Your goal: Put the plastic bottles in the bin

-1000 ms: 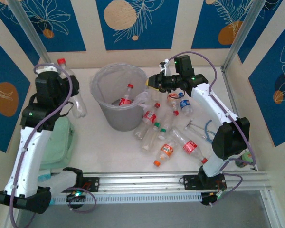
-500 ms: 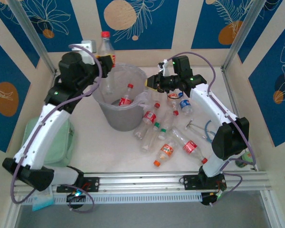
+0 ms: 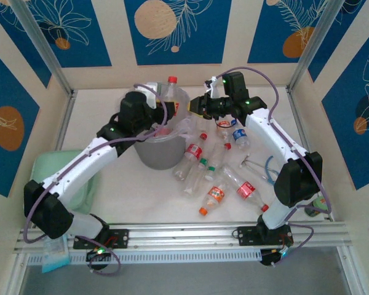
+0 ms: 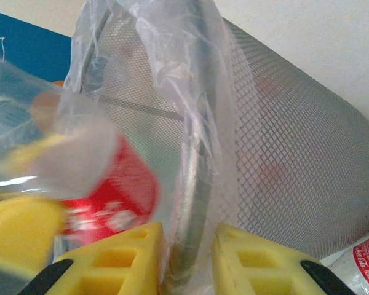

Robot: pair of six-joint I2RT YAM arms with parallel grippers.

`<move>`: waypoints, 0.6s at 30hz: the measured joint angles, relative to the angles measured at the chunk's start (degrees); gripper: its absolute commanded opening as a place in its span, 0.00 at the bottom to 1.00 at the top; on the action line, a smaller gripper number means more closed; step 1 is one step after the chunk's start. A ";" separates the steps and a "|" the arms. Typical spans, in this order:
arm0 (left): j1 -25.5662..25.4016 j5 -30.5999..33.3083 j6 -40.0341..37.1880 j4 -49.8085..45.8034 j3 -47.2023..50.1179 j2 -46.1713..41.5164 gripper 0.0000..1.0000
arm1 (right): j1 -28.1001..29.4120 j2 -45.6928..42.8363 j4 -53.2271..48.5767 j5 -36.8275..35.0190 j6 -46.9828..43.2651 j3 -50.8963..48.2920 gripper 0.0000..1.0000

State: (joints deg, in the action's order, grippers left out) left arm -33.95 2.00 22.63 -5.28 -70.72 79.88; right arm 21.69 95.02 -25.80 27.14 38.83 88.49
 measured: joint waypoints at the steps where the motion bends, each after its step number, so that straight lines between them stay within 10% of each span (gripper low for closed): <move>1: 0.07 0.33 0.22 0.55 2.19 -0.11 0.00 | 0.07 0.00 0.00 0.02 -0.02 0.00 0.26; 6: 0.33 1.05 2.32 1.66 9.49 -1.03 0.00 | 0.81 0.00 0.00 0.04 -0.04 0.00 0.26; 13: 0.28 0.96 4.17 1.66 10.45 -2.29 0.57 | 1.07 0.00 -0.44 0.17 -0.07 0.07 0.29; 18: 0.28 0.72 4.42 1.42 10.45 -2.32 0.73 | 1.03 0.00 -1.51 -0.24 -0.66 0.72 0.42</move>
State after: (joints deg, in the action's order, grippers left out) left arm -33.67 2.72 27.05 -3.86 -60.27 77.56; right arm 22.72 95.02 -27.31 26.89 38.17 89.21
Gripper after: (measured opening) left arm 0.696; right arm 0.379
